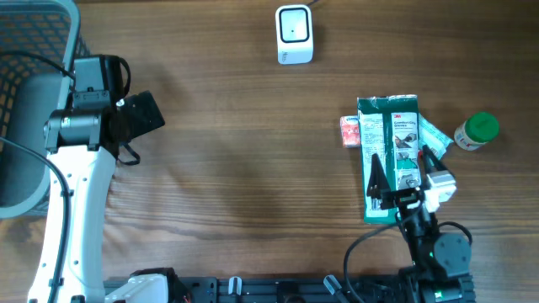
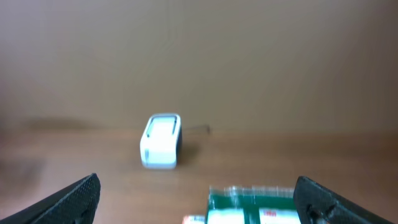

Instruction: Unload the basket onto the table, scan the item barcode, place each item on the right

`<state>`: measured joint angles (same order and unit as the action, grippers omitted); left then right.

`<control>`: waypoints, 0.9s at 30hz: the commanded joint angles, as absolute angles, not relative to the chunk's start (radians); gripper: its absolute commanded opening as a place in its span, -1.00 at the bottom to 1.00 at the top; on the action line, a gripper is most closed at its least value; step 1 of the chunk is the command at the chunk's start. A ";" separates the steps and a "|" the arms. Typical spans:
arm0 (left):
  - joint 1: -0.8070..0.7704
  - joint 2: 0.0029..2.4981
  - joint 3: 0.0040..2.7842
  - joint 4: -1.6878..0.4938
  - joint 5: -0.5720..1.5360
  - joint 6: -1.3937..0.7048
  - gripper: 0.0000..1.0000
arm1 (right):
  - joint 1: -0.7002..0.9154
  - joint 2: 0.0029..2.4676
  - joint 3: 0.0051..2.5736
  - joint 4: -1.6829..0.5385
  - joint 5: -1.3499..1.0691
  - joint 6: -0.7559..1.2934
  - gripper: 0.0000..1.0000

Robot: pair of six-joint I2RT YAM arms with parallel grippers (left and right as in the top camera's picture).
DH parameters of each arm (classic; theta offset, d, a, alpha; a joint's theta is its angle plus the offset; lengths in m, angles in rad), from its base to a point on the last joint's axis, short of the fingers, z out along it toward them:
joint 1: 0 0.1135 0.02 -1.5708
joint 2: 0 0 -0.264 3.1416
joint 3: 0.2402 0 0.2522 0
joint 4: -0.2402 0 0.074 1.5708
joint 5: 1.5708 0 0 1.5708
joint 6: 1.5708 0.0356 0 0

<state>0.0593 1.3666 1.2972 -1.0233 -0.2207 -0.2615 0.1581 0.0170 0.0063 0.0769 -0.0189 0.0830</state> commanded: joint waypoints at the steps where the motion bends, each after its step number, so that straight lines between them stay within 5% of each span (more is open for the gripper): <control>1: 0.064 1.356 1.311 -1.021 -0.236 -0.270 1.00 | 0.112 0.003 0.005 0.017 -0.041 0.115 0.99; 27: 0.064 1.356 1.311 -1.021 -0.236 -0.270 1.00 | 0.055 0.004 0.005 0.003 -0.076 0.081 1.00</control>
